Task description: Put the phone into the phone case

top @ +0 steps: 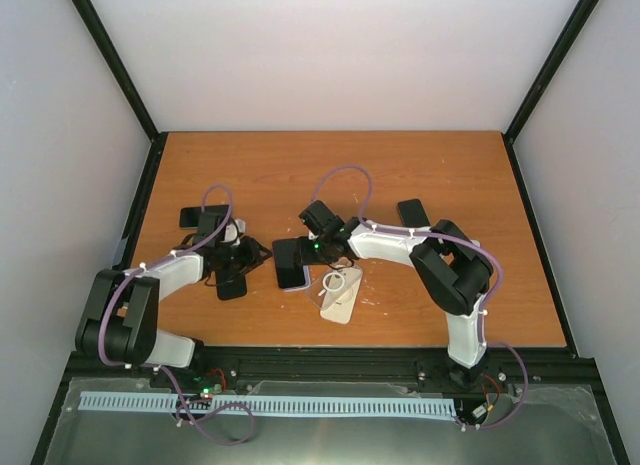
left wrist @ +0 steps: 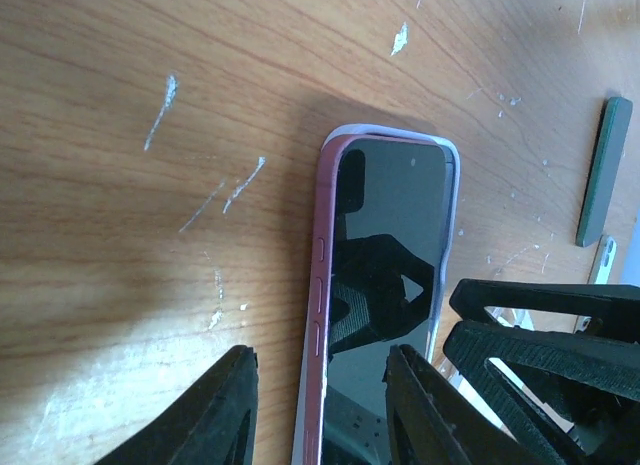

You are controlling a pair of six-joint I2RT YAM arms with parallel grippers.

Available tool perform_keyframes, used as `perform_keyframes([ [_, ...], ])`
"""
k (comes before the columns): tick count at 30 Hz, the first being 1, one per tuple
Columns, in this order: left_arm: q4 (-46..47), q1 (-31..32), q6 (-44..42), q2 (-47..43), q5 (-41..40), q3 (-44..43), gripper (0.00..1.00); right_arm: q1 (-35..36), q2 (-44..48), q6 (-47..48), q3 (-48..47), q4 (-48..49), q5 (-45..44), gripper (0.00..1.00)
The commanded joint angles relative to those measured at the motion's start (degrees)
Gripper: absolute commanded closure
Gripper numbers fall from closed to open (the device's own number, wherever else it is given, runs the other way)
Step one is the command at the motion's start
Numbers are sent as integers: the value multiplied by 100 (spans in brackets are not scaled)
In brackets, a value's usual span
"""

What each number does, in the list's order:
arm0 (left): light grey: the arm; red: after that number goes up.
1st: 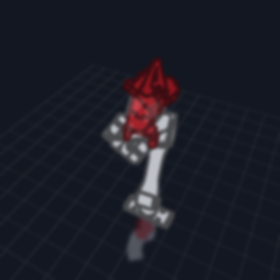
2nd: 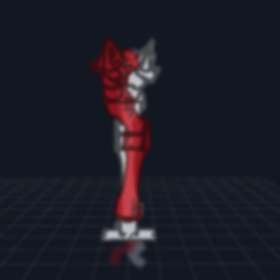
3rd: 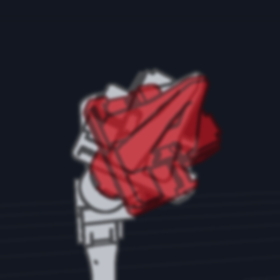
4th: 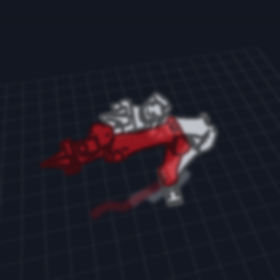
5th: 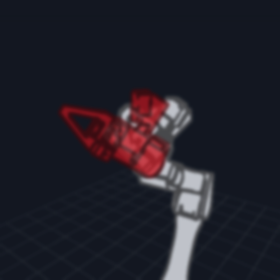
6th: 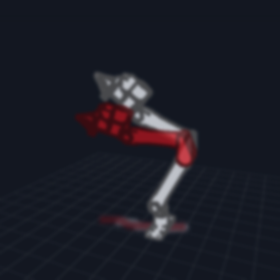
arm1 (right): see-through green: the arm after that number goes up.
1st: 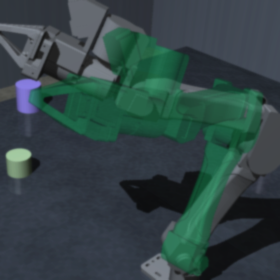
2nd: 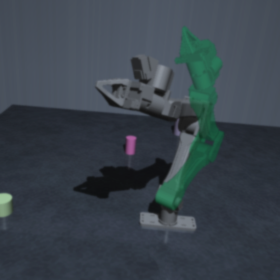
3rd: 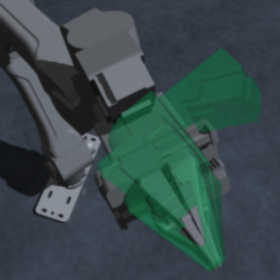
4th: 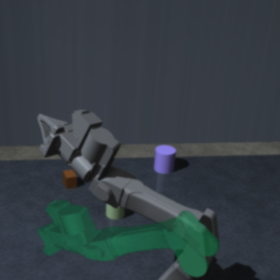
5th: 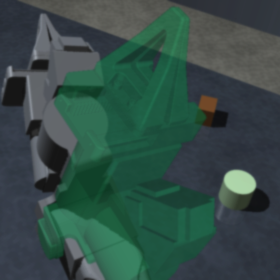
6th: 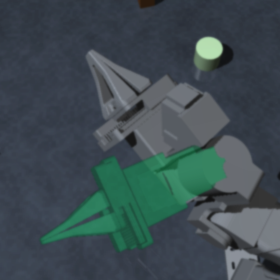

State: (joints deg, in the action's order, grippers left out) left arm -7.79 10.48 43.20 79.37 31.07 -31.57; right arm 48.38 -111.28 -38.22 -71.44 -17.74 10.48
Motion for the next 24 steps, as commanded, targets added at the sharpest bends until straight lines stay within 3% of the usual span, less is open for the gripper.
perform_keyframes([
  [1,373,57,52,208,205,-207,64,-31,-97,-27,17,150,-15,59],
  [8,624,83,139,421,356,-182,67,-32,-233,-70,51,161,19,61],
  [24,933,381,380,842,403,-141,91,-35,-338,-245,275,800,578,63],
])
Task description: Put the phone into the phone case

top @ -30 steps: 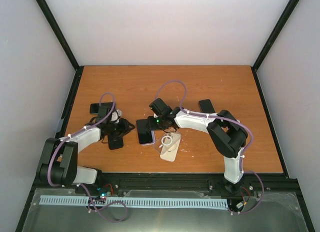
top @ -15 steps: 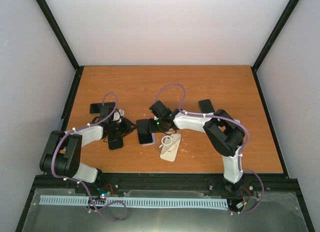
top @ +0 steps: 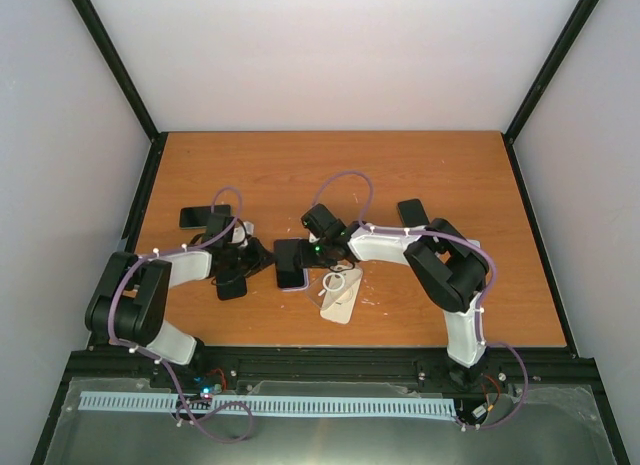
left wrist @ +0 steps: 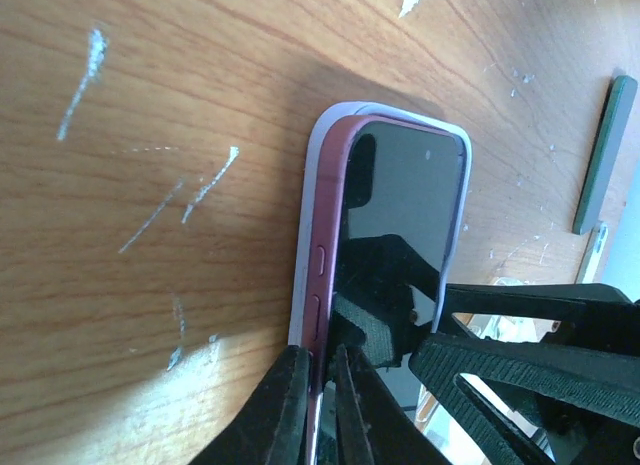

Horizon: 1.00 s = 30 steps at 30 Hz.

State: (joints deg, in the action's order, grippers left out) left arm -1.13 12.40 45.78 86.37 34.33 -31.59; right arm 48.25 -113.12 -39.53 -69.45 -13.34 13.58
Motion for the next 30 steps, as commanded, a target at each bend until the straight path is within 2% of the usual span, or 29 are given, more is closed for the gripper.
perform_keyframes([
  [1,281,251,138,184,63,-149,92,-19,-156,-124,89,383,286,63],
  [10,419,517,368,261,-8,-129,95,-17,-24,-132,394,997,468,64],
  [17,38,517,251,-133,-338,-8,86,-33,157,-144,537,1433,782,65],
  [24,75,517,186,-248,-233,197,83,-53,226,-487,603,1930,1279,64],
  [30,18,517,142,-437,-249,295,77,-69,383,-785,760,2303,1523,64],
])
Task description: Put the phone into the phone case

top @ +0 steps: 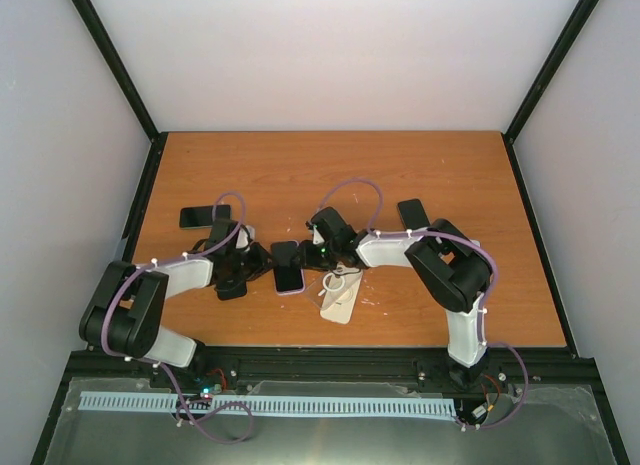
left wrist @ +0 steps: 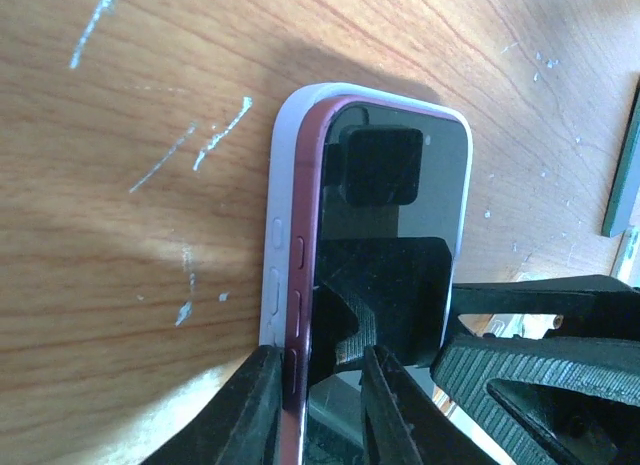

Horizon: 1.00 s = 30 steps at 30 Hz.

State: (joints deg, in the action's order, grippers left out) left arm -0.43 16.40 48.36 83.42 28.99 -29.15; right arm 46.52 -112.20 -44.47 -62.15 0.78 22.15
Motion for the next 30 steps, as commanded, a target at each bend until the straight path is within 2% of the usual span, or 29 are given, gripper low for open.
perform_keyframes([
  [1,-68,117,-133,-173,270,49,76,103,307,-348,52,961,729,64],
  [6,-68,117,-165,-309,359,99,74,86,290,-710,176,1435,1060,64],
  [11,-49,117,-150,-481,433,220,74,76,298,-842,170,1435,1129,63],
  [19,-87,117,-168,-648,380,259,68,76,294,-1242,433,2028,1388,63],
  [30,-193,117,-215,-746,368,236,61,76,190,-1187,462,2144,1639,60],
])
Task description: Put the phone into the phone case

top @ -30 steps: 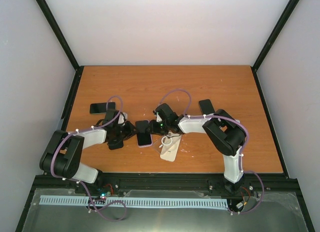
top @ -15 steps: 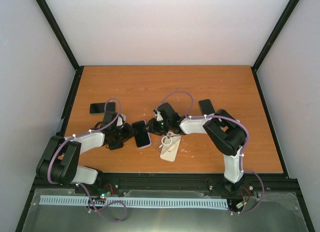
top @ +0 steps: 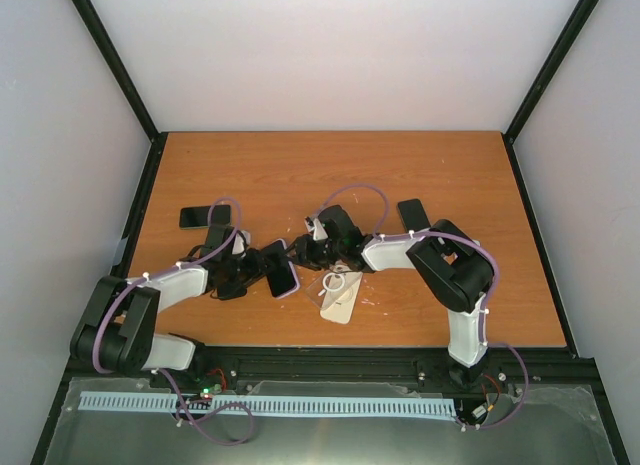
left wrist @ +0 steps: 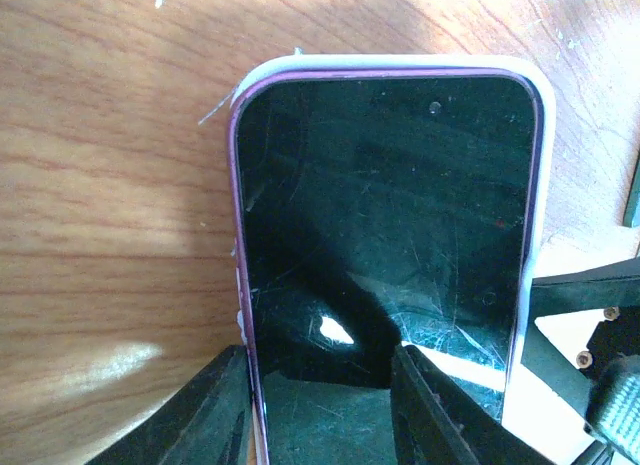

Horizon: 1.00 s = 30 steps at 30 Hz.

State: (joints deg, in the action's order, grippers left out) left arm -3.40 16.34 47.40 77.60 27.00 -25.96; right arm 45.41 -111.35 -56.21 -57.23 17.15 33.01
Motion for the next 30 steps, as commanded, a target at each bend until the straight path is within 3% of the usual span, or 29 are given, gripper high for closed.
perform_keyframes([
  [1,92,124,-127,-166,569,-93,61,188,69,-15,-39,519,590,60],
  [6,51,124,-144,-192,531,-103,61,183,-124,219,-201,133,627,61],
  [16,60,124,-150,-288,510,-70,62,187,-240,307,-174,288,831,69],
  [24,40,124,-76,-336,464,-8,62,155,30,334,55,152,333,86],
  [30,96,124,33,-588,709,-60,50,153,442,481,98,22,205,89],
])
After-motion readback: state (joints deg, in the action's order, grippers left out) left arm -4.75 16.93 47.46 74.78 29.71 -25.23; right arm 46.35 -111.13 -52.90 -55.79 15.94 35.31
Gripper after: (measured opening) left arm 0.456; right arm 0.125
